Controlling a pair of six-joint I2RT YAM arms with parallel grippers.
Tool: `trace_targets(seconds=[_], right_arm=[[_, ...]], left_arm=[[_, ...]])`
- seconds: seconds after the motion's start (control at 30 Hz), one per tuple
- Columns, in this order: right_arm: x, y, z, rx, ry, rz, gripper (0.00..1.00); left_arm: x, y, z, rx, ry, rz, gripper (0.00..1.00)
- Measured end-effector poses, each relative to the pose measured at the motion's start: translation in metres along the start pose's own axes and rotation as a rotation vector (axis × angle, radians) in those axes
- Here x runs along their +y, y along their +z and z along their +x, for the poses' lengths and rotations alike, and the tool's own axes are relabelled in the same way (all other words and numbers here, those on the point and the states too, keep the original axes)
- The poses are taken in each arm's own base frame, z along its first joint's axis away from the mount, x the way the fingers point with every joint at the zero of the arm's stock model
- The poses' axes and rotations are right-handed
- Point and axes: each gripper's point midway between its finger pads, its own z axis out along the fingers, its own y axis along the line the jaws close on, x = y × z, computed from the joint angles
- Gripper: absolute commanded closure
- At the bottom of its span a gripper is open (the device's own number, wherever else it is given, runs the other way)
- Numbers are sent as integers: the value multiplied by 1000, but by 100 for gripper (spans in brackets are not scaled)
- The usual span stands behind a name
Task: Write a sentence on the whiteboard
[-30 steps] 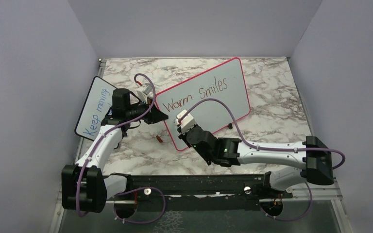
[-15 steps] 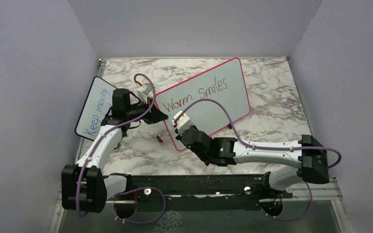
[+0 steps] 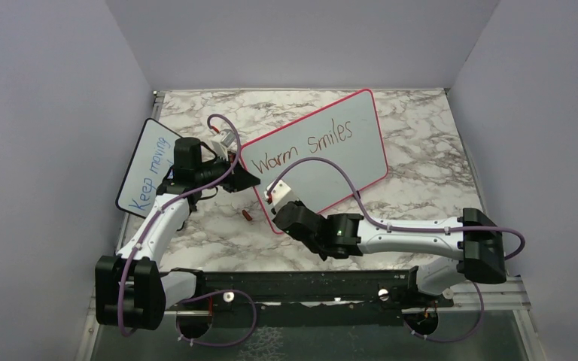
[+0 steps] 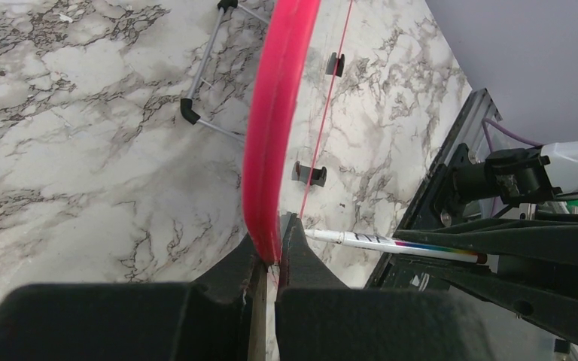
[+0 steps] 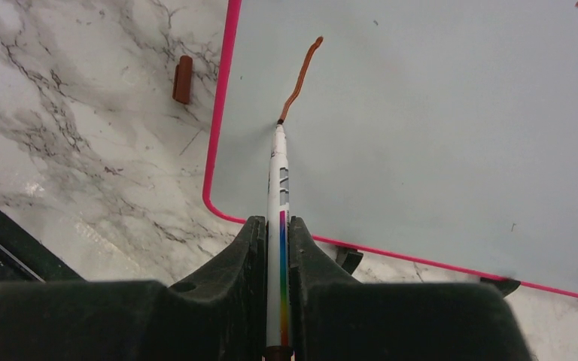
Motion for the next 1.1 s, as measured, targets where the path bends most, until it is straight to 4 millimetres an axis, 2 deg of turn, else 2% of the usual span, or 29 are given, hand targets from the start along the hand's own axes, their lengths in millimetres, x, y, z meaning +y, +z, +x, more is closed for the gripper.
trace_targets(seconds=[0.27, 0.73, 1.1], right_arm=[[5, -1, 14, 52, -6, -22, 99], [4, -2, 14, 26, 13, -20, 100], [-4, -6, -3, -49, 55, 4, 100]], left_arm=[[0, 0, 0, -1, 0, -1, 100], [0, 0, 0, -1, 1, -1, 100], [-1, 0, 0, -1, 0, 1, 100]])
